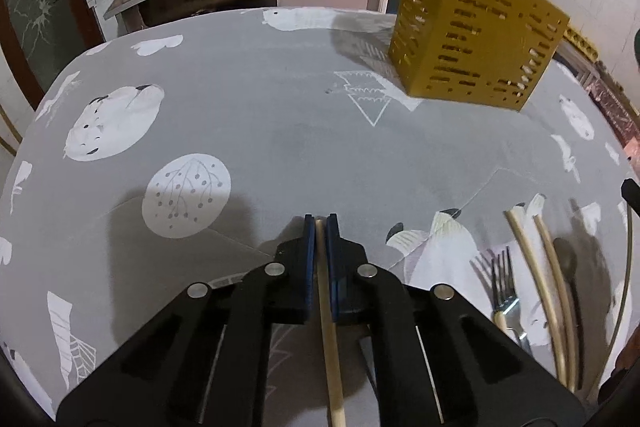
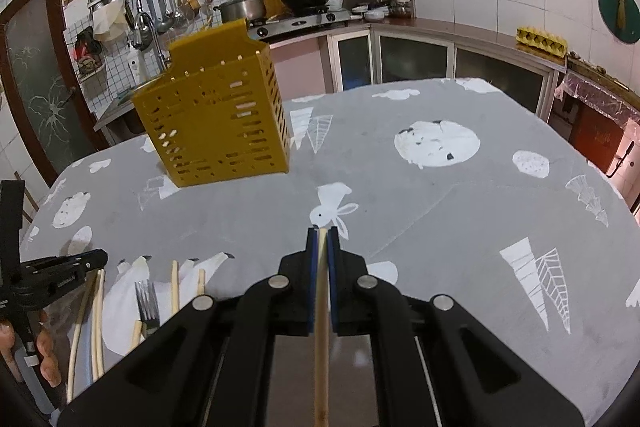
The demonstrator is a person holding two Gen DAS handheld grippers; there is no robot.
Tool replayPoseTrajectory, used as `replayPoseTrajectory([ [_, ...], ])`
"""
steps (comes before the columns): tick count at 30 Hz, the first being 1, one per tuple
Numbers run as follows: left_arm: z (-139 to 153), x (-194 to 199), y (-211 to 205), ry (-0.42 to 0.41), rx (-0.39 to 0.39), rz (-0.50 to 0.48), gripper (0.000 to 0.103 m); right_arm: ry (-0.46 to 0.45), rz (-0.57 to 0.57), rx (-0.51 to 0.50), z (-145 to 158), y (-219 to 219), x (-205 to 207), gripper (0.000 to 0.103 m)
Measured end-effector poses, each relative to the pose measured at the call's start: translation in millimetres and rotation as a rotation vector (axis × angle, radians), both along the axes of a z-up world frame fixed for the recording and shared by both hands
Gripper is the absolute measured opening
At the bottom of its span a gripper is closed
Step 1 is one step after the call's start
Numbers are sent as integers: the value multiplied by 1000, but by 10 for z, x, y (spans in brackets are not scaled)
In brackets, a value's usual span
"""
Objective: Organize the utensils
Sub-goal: 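Lift both held chopsticks and carry them toward the yellow slotted caddy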
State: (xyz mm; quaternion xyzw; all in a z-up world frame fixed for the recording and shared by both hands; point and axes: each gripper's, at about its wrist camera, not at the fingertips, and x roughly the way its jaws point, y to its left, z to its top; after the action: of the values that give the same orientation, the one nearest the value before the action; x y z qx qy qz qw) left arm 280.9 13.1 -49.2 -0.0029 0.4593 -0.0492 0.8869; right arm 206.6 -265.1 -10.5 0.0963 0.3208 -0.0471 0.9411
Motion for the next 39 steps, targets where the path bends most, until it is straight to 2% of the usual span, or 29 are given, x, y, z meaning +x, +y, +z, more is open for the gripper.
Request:
replayPoseTrajectory([
  [4,186,-121,98,-60,-26,22,4,-28,-8,15,91,-22,-71,5],
  [8,486,-339,171,-171,-49,41,4,-65,-5,21,200,-9,-143,5],
  [13,795,-626,146,-286,-56,25,4,-122,4,9,378,33,-242,5],
  [18,976,-855,152,-372,-56,20,4,-166,4,0,497,53,-343,5],
  [29,1073,-1246,177,-487,-32,34,4,-284,-8,-56,625,153,-651,5],
  [39,1148,-1501,147,-568,-6,40,4,-337,-7,-92,707,219,-868,5],
])
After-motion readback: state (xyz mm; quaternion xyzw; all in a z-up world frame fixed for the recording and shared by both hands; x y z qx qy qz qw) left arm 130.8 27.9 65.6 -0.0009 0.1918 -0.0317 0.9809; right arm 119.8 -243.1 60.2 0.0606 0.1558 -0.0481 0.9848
